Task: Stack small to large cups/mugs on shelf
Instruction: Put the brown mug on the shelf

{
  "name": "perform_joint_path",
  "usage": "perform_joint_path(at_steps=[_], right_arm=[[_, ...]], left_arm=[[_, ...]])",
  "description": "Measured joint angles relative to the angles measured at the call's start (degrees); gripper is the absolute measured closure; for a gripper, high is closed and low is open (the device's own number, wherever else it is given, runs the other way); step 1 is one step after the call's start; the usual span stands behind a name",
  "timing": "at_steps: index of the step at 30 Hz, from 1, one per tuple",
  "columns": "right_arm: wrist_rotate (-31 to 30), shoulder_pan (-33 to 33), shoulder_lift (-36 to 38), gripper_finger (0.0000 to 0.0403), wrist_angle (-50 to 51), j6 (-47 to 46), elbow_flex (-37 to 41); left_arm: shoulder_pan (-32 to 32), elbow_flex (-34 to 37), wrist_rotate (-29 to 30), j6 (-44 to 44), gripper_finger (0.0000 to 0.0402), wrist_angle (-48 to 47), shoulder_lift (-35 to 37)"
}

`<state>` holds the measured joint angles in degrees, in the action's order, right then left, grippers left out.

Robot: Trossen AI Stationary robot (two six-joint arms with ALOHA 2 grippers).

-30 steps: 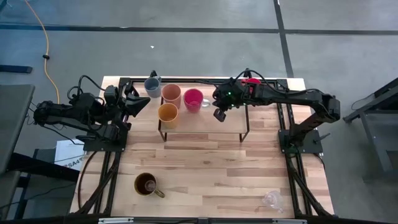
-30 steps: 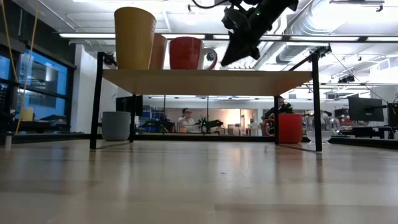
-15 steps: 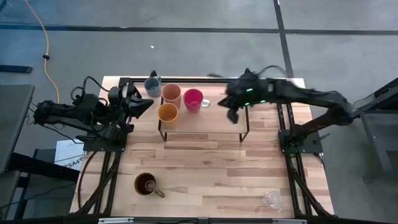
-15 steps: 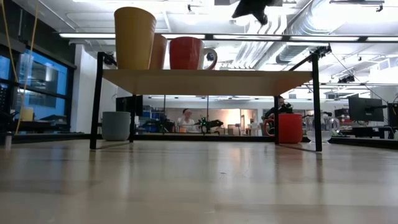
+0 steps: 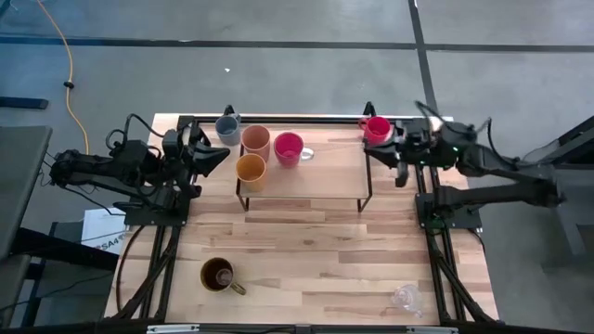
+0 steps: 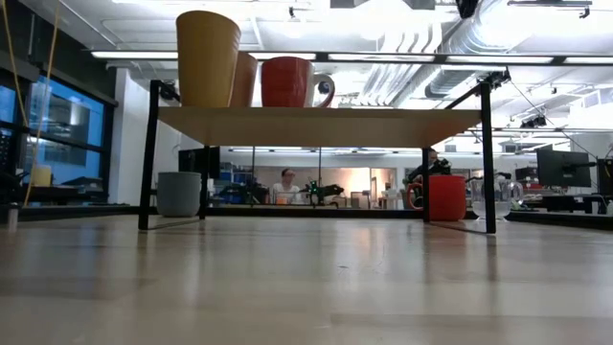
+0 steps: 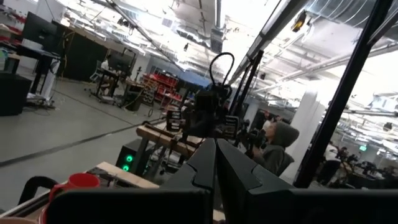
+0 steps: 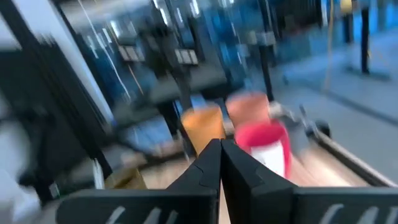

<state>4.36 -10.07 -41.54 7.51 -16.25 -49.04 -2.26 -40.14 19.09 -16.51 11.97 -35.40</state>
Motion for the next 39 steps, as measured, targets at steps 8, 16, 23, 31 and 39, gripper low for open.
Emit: perform_joint_path(at_steps=[8,16,23,31,39], right_arm=[[0.3,0.0,6.7,0.0403,-17.8,-1.9,10.2],[0.4,0.0,6.7,0.0403,-17.8,-1.5,9.5],[0.4,0.0,6.7,0.0403,-17.3,-1.9,9.5],[0.4,0.0,6.6,0.0403,-16.9,-1.9,9.5],[0.4,0.0,6.6,0.0403,-16.7,-1.9,9.5]], left_arm=[[0.0,0.0,0.1,0.0,0.0399,-0.1,0.0],[0.0,0.0,0.2,0.0,0.0399,-0.1,0.0],[0.0,-1.8,1.9,-2.0,0.0374,-3.2,-0.8],[-3.8,-24.9,-14.9,-13.0,0.0242,-39.3,-11.9],[-22.5,-44.3,-17.9,-21.2,0.0222,-79.8,-32.4]])
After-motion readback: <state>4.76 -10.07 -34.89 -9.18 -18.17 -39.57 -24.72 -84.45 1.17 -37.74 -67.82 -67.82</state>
